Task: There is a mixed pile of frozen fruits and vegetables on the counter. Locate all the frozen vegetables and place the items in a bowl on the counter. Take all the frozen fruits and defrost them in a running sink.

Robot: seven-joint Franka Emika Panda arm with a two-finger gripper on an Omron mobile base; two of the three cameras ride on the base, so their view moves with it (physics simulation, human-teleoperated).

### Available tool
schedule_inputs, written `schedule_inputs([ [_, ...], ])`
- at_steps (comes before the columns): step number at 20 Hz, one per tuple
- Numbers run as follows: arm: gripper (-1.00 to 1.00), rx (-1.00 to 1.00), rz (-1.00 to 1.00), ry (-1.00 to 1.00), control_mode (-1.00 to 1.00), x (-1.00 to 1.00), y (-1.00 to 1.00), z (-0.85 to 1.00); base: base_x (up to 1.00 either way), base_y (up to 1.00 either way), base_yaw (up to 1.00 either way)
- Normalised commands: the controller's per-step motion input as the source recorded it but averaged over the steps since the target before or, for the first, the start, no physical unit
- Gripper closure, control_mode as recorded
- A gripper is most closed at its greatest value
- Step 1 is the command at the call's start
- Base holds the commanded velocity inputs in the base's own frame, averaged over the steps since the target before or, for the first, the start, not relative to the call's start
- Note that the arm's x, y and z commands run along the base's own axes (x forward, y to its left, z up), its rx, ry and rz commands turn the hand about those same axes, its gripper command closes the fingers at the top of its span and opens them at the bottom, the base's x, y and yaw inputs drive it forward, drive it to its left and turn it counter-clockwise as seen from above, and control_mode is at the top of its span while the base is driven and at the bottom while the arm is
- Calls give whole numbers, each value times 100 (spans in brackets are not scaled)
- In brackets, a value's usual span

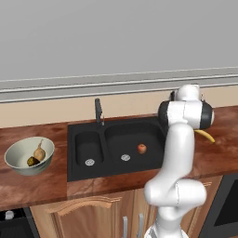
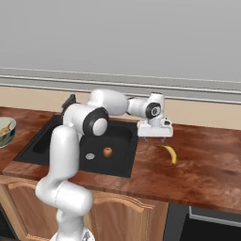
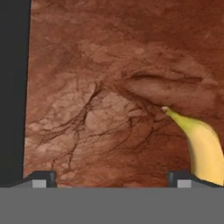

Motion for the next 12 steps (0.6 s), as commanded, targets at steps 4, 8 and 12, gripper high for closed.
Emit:
schedule_inputs([
  [4, -100, 5, 7, 0, -100, 0, -93, 0, 0, 0, 0],
  [8, -100, 6, 8, 0, -100, 0, -70, 0, 0, 0, 0],
  [12, -100, 4, 2, -1, -100, 0, -26, -15, 0, 0, 0],
])
